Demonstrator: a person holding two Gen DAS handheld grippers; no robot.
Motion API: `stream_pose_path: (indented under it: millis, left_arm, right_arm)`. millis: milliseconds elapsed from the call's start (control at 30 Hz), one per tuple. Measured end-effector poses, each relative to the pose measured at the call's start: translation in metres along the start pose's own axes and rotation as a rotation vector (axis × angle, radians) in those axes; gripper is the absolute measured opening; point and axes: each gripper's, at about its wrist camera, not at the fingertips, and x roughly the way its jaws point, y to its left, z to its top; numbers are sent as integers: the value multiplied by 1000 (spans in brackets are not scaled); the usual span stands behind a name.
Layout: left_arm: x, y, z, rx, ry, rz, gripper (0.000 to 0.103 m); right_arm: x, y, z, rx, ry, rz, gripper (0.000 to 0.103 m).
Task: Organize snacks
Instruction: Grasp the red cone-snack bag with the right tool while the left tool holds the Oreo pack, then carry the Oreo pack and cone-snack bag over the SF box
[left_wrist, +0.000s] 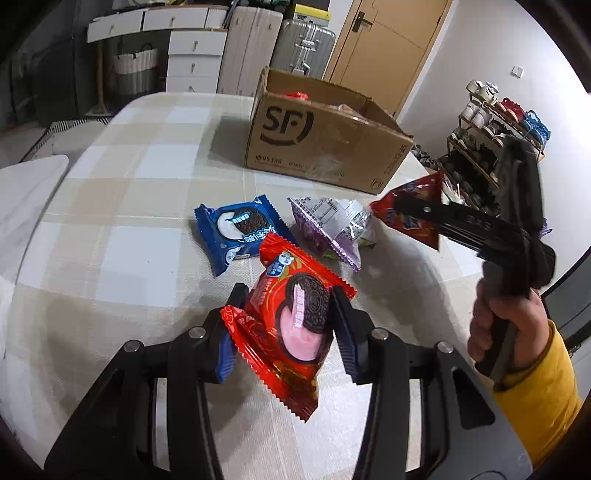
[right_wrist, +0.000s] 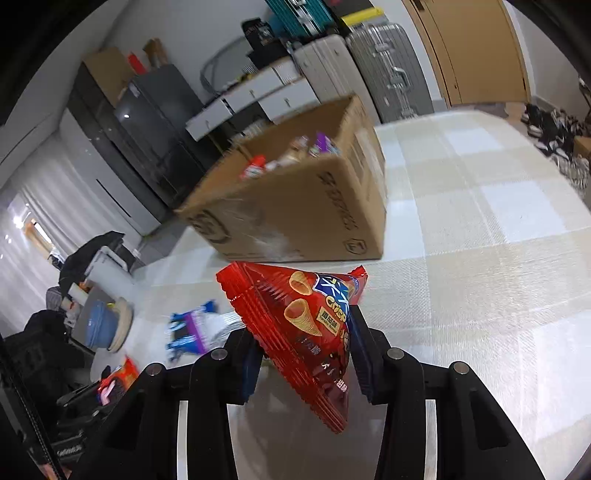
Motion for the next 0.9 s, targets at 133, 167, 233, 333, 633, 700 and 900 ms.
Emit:
stream_pose_path:
  millis: [133,167,233,333,633,700,900]
  left_arm:
    - [-20,-5,-3,5,-28,13,42]
    - [-24,-7,-4,8,-34,14,42]
    - [-33,-11,-6,18,-47,15,42]
    - [-49,-19,-11,34,-73,17,42]
    - [-95,-36,-17,74,-152,33,42]
    - [-103,-40,-16,82,-166,35,42]
    - [-126,-51,-16,111,-195,40,42]
  right_arm:
    - [-33,19,-10,-24,-40,42,43]
    - [-41,23,-13,-29,-52,55,43]
    - [-55,32,-20,-44,-66,72,43]
    - [-74,42,-31,-32,-63,130,43]
    - [-131,87,-59,-102,-125,210,43]
    - [-135,90,-60,-107,-129,213,43]
    - [-153,100,-61,-125,-161,206,43]
